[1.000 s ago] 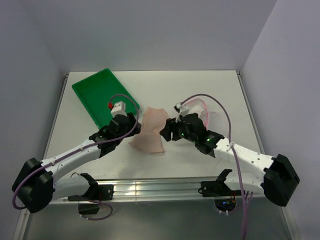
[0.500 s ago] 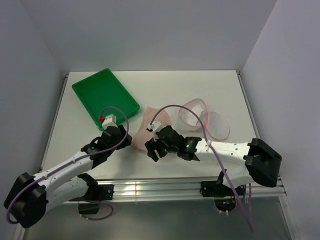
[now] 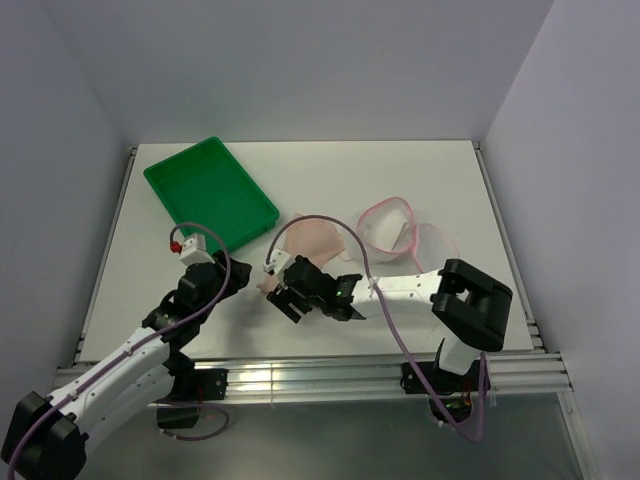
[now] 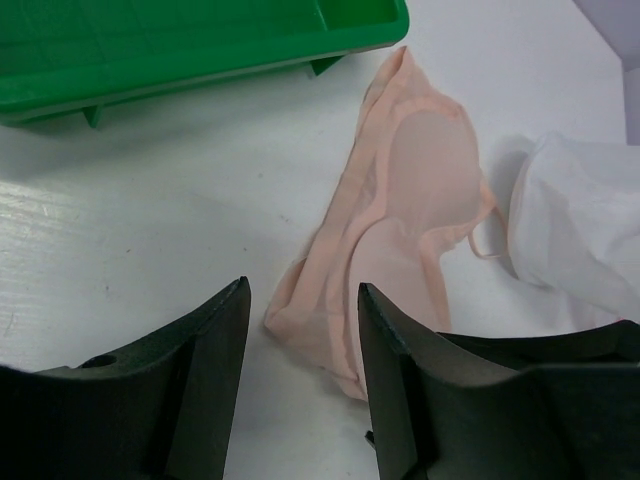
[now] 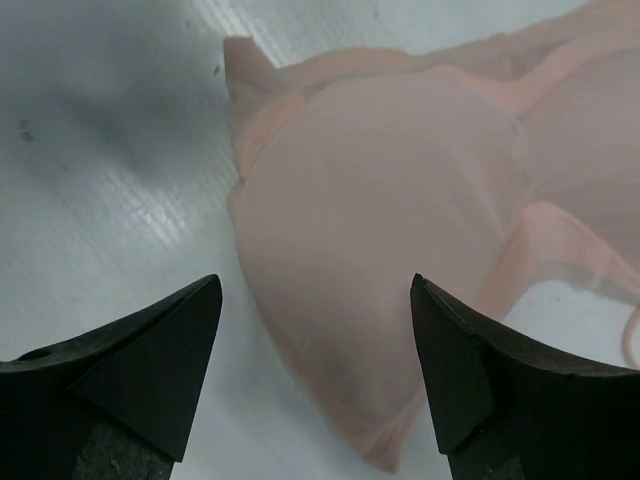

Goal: Place the bra in the laundry bag and zip it closed

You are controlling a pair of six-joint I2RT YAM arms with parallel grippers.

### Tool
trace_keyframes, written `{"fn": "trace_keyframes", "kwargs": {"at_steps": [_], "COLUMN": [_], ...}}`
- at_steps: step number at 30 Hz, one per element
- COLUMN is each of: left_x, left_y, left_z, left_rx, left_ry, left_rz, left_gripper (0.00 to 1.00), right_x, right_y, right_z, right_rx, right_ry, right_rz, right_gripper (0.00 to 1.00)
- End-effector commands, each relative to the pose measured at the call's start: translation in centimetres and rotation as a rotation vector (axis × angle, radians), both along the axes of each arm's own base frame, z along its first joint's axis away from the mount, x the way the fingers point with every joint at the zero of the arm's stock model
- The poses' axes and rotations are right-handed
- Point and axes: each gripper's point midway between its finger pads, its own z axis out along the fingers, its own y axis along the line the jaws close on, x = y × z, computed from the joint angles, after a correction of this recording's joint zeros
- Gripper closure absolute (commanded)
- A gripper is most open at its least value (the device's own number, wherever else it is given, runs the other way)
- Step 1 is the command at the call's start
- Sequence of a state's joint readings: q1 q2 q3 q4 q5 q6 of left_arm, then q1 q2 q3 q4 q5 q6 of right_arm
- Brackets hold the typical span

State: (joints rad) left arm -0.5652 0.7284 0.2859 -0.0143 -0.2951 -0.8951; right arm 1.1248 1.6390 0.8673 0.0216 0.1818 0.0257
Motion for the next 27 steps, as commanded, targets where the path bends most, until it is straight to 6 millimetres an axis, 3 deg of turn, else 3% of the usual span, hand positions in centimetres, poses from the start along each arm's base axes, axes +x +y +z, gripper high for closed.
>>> {"fn": "trace_keyframes", "kwargs": {"at_steps": [1,5,7,8,9,10,12,13,15,16,17,21,24,26,27], "left_x": [0.3,0.3,0.3,0.2,0.2,0.2,0.2,0.2,0.4,0.4,0.4,0.4,-0.3,-1.0,-1.5], "left_y": [0.0,0.0,0.1,0.0,0.1,0.1,0.2,0.1,-0.2,-0.5,-0.8,-1.1,-1.5,-2.2,-2.3], "left_z": [1.1,1.1,1.2,1.2,1.3,1.6,1.8,2.2,3.3,4.0,4.7,7.8,11.1,13.0,14.1], "left_rx": [-0.02,-0.009,-0.006,-0.006,-0.003,-0.003,0.006,0.003,0.002,-0.005,-0.01,-0.026,-0.07,-0.098,-0.115], "left_ry": [-0.054,-0.056,-0.064,-0.068,-0.074,-0.086,-0.096,-0.108,-0.147,-0.164,-0.182,-0.283,-0.381,-0.428,-0.462], "left_rz": [-0.002,-0.011,-0.018,-0.023,-0.026,-0.029,-0.034,-0.042,-0.066,-0.084,-0.098,-0.128,-0.166,-0.22,-0.238], "left_gripper": [0.47,0.47,0.47,0.47,0.46,0.46,0.45,0.44,0.39,0.38,0.36,0.24,0.23,0.23,0.23], "right_x": [2.4,4.0,4.6,4.6,4.4,4.2,2.9,2.3,0.4,-0.3,-1.3,-3.2,-4.2,-3.8,-4.8], "right_y": [1.8,1.8,1.7,1.7,1.5,1.6,1.4,1.3,1.1,0.7,0.6,-1.6,-3.1,-4.6,-4.8], "right_z": [1.9,1.7,1.9,2.2,2.4,4.2,6.0,9.2,11.3,14.6,15.7,21.9,26.9,29.5,31.1], "right_rx": [0.006,-0.027,-0.032,-0.026,-0.025,0.018,0.057,0.125,0.168,0.245,0.271,0.355,0.462,0.526,0.572], "right_ry": [-0.15,-0.229,-0.259,-0.267,-0.264,-0.275,-0.279,-0.295,-0.256,-0.266,-0.24,-0.217,-0.217,-0.222,-0.203], "right_rz": [-0.037,-0.091,-0.107,-0.109,-0.111,-0.111,-0.085,-0.078,-0.005,0.011,0.06,0.115,0.179,0.183,0.239], "right_gripper": [0.17,0.27,0.5,0.67,0.92,1.0,1.0,1.0,1.0,1.0,1.0,1.0,1.0,1.0,1.0]}}
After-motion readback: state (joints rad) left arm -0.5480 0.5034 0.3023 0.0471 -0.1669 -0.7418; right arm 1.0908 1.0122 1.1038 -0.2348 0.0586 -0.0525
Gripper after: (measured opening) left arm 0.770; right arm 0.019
